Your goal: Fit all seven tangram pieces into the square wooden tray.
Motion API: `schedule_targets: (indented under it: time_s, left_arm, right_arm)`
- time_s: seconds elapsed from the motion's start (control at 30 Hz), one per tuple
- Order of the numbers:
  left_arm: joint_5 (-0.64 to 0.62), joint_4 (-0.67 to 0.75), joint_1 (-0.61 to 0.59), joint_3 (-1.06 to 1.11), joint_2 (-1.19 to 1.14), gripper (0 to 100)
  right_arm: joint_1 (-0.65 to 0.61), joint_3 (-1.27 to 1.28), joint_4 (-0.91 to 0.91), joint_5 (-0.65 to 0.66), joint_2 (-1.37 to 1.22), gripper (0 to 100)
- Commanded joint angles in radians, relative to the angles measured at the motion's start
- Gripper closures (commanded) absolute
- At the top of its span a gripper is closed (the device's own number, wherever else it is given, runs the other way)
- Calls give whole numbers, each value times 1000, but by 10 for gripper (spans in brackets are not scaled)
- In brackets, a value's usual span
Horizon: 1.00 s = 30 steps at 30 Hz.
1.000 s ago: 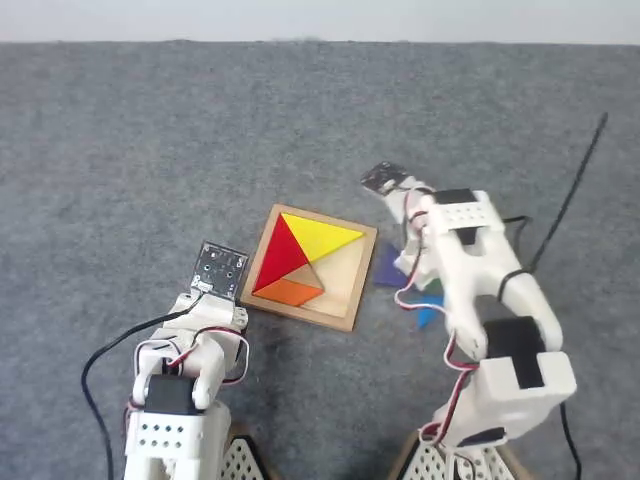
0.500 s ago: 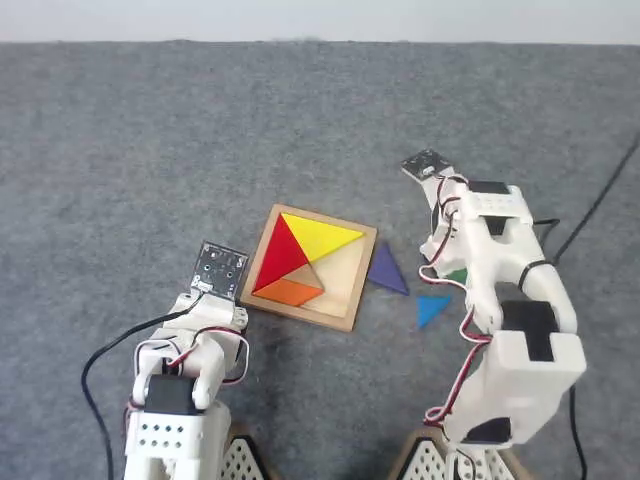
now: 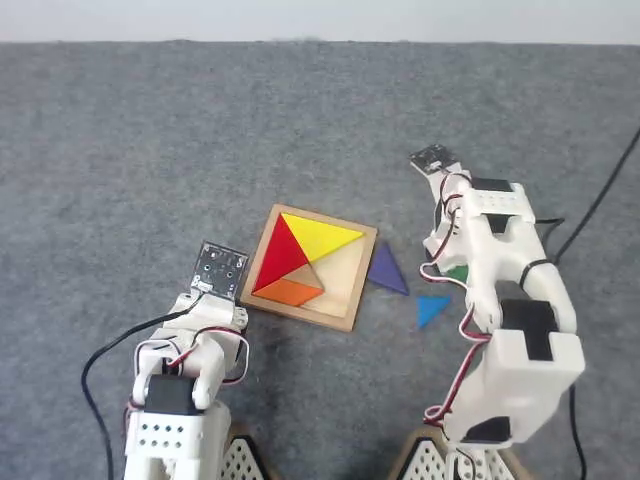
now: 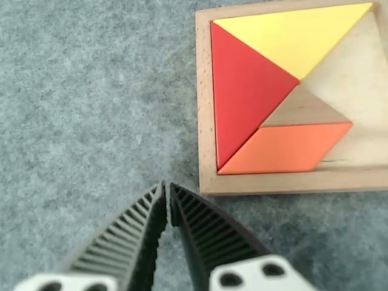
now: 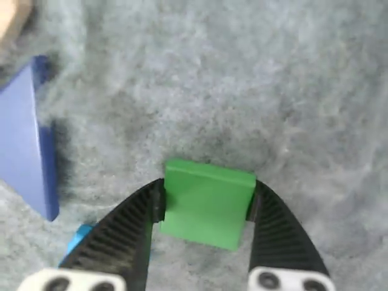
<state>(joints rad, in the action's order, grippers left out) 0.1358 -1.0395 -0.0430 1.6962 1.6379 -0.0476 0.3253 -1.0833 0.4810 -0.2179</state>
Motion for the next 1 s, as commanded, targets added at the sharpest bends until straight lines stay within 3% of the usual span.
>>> schedule_targets:
  time_s: [0.0, 0.2, 0.43, 0.7, 0.97]
  left_arm:
    - [-8, -5, -3, -7, 12, 987]
    - [-8, -5, -3, -7, 12, 987]
    - [-8, -5, -3, -7, 12, 987]
    - [-8, -5, -3, -7, 12, 987]
    - [-8, -5, -3, -7, 12, 987]
  right_arm:
    - [-105, -37, -73, -23, 188, 890]
    - [-361, -55, -104, -74, 285, 891]
    - [-559, -198, -102, -126, 120, 891]
    - [-598, -358, -102, -181, -122, 889]
    - [-604, -359, -113, -193, -142, 843]
